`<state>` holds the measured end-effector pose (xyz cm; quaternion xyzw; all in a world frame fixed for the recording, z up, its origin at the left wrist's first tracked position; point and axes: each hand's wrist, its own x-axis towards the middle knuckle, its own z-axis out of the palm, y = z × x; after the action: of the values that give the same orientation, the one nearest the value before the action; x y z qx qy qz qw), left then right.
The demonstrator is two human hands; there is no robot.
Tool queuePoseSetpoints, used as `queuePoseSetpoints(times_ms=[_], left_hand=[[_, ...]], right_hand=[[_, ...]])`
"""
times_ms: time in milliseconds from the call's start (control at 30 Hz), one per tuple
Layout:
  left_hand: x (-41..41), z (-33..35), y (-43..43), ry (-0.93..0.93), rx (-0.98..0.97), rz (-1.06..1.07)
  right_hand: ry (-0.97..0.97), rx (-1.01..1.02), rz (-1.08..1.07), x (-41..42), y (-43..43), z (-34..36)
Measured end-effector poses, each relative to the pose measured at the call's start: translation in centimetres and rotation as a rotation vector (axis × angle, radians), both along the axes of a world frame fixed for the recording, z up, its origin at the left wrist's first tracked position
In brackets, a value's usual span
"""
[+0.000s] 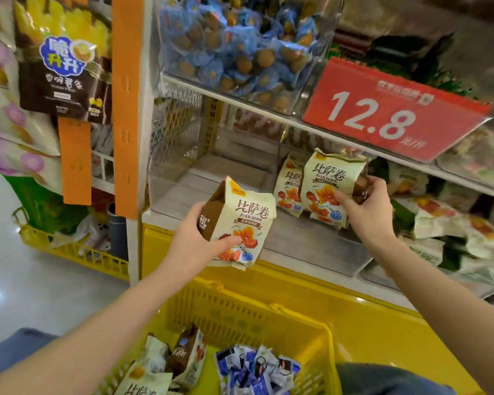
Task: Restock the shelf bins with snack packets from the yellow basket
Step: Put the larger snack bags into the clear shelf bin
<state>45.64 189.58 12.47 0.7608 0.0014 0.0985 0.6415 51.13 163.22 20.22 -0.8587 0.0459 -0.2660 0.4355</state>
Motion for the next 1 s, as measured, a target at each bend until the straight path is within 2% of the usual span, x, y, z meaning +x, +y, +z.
queuePoseSetpoints(times_ms=[133,233,367,500,633,700,800,867,933,1000], left_hand=[[1.3,0.0,-0.3,0.007,0.021,0.011],[1.9,0.5,-0.5,-0.027,0.049,0.010],[2.7,1.2,-0.7,-0.055,-0.033,-0.008],[3.4,1.5,-1.2,-0.050,-0.122,-0.001],[3.6,1.6,-2.0,-0.058,-0.116,-0.003],[3.5,1.5,-2.2,-0.059,-0.117,0.000],[3.3,1.5,-2.4,-0.046,-0.110,0.011],[3.2,1.4,-2.5,-0.021,-0.100,0.006],[2.9,1.2,-2.7,0.005,-0.077,-0.018],[2.3,1.0,-2.9,0.025,-0.042,-0.068]], right_hand=[[0.162,0.018,0.001,4.2,0.7,-1.3],[0.327,-0.043,0.041,7.2,1.3,-2.5],[0.393,-0.009,0.112,9.9,1.1,-4.5],[0.488,-0.248,0.118,11.8,0.2,-5.6],[0.661,-0.089,0.171,12.6,0.0,-6.2],[0.649,-0.045,0.200,12.5,-0.5,-6.3],[0.570,-0.125,0.177,11.3,-1.1,-5.5],[0.418,-0.182,0.077,9.8,-0.9,-4.7],[0.168,-0.226,0.044,6.7,0.1,-3.3],[0.049,-0.276,0.227,3.3,1.1,-1.7]])
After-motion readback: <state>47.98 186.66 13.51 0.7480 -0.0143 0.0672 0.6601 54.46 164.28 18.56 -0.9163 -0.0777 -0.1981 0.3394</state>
